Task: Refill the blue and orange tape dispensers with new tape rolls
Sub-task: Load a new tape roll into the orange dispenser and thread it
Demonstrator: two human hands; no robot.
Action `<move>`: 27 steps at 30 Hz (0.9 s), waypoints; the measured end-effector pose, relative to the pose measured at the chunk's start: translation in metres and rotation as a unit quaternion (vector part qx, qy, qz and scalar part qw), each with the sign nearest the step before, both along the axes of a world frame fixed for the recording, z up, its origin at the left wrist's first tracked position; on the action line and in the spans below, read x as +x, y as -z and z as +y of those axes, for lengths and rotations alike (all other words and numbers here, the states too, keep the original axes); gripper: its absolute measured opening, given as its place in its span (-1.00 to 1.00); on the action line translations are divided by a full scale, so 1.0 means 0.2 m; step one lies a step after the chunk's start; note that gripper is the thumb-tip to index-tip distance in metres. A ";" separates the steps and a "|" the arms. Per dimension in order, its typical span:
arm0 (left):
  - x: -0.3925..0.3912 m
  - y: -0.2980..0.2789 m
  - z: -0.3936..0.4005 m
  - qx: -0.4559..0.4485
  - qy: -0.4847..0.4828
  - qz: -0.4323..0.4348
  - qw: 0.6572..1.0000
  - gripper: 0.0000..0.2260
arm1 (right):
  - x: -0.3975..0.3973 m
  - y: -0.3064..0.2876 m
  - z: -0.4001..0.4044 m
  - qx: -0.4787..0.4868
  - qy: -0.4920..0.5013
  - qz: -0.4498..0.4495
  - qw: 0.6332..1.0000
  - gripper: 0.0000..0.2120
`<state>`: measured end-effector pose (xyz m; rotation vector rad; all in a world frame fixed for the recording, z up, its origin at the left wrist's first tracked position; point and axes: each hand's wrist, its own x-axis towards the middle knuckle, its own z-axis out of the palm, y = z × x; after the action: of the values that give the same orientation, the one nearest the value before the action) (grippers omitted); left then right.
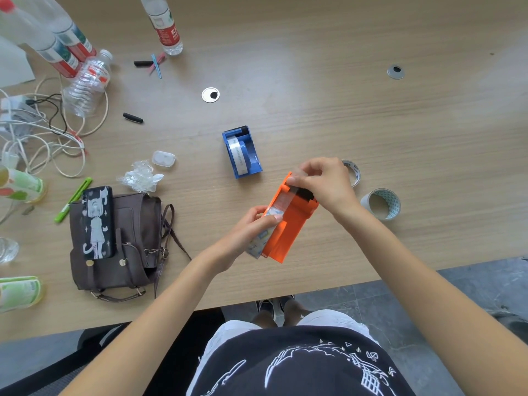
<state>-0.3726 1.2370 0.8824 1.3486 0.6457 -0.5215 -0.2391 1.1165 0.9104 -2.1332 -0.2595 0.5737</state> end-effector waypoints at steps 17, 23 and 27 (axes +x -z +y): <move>-0.03 0.04 0.03 0.015 0.042 0.002 0.999 -0.60 | -0.01 -0.07 -0.01 0.016 -0.037 0.044 0.998 -0.80; -0.02 0.03 0.02 0.005 0.051 0.021 0.998 -0.63 | 0.00 -0.05 -0.01 0.021 -0.025 0.052 0.998 -0.77; -0.02 0.03 0.03 -0.038 0.063 0.041 0.996 -0.40 | 0.01 -0.01 -0.01 0.044 0.020 0.078 0.996 -0.82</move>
<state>-0.3773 1.2433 0.8769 1.3080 0.6035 -0.6993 -0.2372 1.1135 0.9127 -1.9919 -0.1524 0.6906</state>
